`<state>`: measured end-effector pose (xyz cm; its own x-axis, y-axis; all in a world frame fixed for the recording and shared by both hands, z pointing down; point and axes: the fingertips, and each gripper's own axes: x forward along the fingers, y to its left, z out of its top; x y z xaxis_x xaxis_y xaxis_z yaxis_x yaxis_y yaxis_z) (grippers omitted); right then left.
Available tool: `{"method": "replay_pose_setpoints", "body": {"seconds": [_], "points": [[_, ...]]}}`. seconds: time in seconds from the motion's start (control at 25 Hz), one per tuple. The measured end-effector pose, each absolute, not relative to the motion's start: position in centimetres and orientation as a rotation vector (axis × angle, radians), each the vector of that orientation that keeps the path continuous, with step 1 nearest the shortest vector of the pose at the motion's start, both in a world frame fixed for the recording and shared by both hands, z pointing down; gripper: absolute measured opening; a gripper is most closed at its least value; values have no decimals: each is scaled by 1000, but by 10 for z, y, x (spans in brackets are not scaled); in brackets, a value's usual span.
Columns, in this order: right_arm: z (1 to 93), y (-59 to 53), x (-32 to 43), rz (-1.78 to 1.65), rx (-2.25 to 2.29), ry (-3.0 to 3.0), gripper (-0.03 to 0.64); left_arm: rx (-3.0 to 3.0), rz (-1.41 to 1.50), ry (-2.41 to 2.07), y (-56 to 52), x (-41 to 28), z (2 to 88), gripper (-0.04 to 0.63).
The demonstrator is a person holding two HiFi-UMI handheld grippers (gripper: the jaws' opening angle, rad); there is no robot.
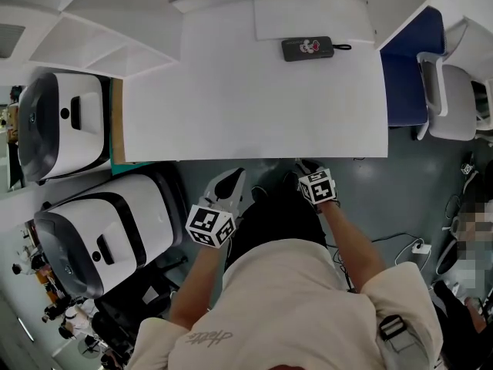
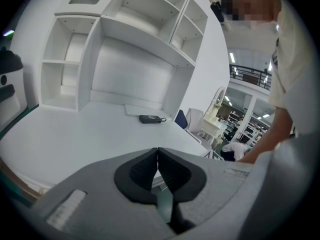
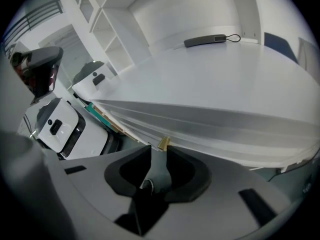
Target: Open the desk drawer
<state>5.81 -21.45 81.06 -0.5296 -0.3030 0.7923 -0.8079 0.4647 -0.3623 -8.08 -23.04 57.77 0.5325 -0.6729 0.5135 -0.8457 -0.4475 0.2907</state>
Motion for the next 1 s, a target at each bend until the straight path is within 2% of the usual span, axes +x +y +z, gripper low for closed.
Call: {"method": "replay_pose_setpoints", "body": {"seconds": [0.52, 1.0], "points": [[841, -231, 50, 1190, 1079, -1913, 80, 2254, 435, -1232, -225, -86, 579, 15], [839, -233, 51, 1226, 1142, -1849, 78, 2242, 414, -1253, -207, -105, 579, 15]]}}
